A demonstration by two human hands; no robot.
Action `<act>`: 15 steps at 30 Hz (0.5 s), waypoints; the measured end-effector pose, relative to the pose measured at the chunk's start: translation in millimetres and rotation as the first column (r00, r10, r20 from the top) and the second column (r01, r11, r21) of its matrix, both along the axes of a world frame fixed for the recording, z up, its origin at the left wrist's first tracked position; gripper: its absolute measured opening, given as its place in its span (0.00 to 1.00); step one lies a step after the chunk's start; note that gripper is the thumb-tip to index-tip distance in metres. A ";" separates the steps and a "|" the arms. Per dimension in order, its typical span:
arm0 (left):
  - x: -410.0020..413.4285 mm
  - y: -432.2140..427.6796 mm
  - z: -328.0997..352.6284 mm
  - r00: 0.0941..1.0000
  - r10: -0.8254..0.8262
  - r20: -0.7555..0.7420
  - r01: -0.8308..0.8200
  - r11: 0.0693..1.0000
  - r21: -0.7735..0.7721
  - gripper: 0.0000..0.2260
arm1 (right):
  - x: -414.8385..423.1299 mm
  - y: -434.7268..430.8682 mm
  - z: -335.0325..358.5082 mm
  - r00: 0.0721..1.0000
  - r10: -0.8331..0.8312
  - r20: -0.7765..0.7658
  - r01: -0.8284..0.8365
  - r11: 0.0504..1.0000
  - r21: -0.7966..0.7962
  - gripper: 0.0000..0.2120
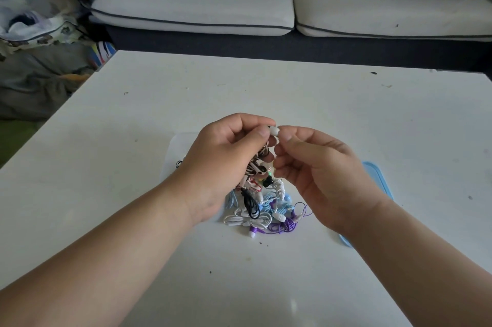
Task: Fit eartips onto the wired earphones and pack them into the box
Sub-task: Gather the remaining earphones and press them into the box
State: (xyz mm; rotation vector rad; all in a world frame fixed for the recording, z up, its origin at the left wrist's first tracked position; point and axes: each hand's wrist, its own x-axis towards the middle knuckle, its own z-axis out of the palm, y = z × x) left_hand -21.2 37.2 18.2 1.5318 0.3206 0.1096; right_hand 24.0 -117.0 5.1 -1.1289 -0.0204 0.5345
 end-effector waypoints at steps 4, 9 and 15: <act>-2.9 0.7 1.0 0.999 -0.002 -0.035 0.003 0.999 0.034 0.07 | -2.3 4.2 -4.3 0.999 0.012 0.039 -0.010 0.999 -0.048 0.05; -4.0 37.5 1.9 0.999 0.033 -0.029 -0.019 0.920 0.390 0.06 | 0.3 6.9 -7.8 0.993 0.006 0.116 0.042 0.912 -0.408 0.06; -16.4 91.4 -27.7 0.961 0.100 -0.258 0.177 0.495 0.850 0.06 | -9.5 5.7 -21.7 0.689 0.716 0.109 0.070 0.084 -0.994 0.53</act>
